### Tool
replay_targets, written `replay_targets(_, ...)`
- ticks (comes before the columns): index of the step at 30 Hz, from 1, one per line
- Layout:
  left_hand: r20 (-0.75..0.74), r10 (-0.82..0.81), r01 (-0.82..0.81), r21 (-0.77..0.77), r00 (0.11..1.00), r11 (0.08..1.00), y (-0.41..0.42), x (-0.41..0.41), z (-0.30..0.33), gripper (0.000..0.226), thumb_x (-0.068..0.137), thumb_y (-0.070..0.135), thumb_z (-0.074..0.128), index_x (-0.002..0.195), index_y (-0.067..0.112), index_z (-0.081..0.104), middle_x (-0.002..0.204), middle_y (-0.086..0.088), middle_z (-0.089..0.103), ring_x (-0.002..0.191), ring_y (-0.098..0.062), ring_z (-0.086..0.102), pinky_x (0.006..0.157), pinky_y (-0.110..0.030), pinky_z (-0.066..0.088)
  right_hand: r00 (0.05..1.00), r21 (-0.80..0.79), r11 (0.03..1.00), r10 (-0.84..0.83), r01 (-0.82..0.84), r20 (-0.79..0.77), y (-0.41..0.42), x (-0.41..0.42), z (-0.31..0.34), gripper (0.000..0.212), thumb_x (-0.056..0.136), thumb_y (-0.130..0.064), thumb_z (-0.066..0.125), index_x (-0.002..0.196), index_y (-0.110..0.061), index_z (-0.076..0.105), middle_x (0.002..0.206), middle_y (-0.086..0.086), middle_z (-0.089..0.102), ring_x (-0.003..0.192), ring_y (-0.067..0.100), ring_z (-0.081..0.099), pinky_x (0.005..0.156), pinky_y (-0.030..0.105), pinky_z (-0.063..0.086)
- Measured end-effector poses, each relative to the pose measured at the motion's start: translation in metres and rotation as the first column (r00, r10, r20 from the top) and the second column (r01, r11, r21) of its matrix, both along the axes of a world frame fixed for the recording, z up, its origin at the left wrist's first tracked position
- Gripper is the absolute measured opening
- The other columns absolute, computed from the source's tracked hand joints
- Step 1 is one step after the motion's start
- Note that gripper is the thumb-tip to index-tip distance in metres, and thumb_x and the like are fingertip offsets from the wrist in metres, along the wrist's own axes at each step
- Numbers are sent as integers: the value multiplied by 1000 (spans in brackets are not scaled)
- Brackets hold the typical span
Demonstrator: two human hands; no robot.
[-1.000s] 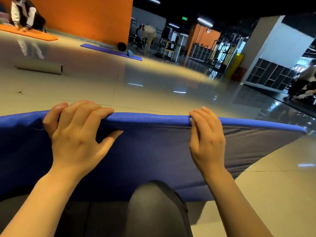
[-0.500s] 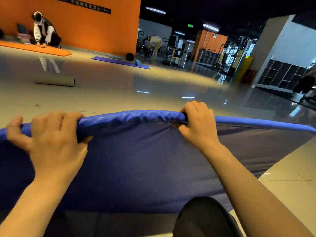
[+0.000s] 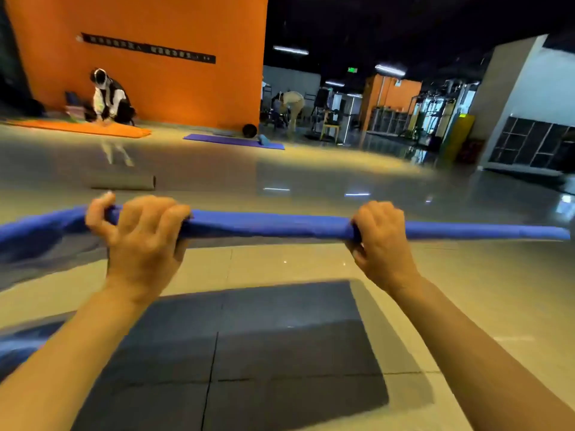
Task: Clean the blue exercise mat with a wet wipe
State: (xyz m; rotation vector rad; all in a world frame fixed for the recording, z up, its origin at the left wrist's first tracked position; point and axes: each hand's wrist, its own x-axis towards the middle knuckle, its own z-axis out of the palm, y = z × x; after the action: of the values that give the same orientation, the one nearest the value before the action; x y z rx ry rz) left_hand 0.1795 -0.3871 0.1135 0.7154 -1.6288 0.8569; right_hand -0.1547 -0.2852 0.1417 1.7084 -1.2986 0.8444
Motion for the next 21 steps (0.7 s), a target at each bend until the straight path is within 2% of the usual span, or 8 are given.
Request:
replay_targets(3,188,-89,45,227,978,973,19,-4,-93,12,100,16,40,99,17,52,86,-10,66,77,-34,60,72,-41,39,999,344,939,-39,24,37,2,-12,-81,37,54,-5,63,79,-17,38,71,7,46,63,28,40,56,34,25)
replay_targets(5,302,-210,43,477,930,878,28,2,-142,12,93,19,36,96,20,48,77,-7,60,61,-33,56,49,-34,33,996,547,836,-83,54,29,6,-10,-125,47,49,1,70,79,-18,39,72,5,47,58,27,39,52,34,27)
replay_targets(8,399,-339,-62,720,852,691,31,10,-181,17,75,23,55,89,26,46,71,2,50,52,-24,51,43,-23,18,988,796,598,-157,99,-5,14,-4,-169,38,69,-1,71,86,-17,40,85,3,44,73,24,34,64,36,25)
replay_targets(12,497,-432,-331,853,752,404,35,14,-220,69,34,37,89,83,32,41,69,8,42,49,-16,39,44,-17,1,995,970,226,-71,89,-75,31,3,-204,24,85,-14,62,100,-16,43,101,4,47,86,23,37,70,35,28)
replay_targets(14,522,-472,-403,852,711,335,45,12,-233,63,54,55,87,88,35,37,76,9,40,57,-16,40,38,-22,14,995,995,98,-103,21,-11,42,-1,-217,29,86,-22,69,98,-17,43,99,1,44,87,20,38,71,31,30)
replay_targets(16,518,-456,-468,854,724,227,49,8,-225,35,86,58,64,106,45,39,97,13,47,84,-15,54,58,-31,44,981,995,85,-184,-43,58,51,-9,-217,27,88,-26,69,95,-19,43,95,-4,41,87,18,39,72,27,30)
replay_targets(18,491,-456,-505,857,743,101,48,1,-201,36,94,51,58,126,47,42,125,17,49,113,-8,54,84,-26,44,952,977,192,-271,-93,144,59,-19,-208,22,92,-28,66,94,-21,45,89,-7,40,81,14,41,71,23,29)
replay_targets(21,426,-430,-415,901,796,123,46,-22,-155,41,94,47,61,132,39,47,129,15,51,116,-8,53,86,-25,43,890,914,390,-368,-116,270,79,-26,-186,24,97,-34,60,81,-23,45,80,-9,42,71,11,42,62,22,31)
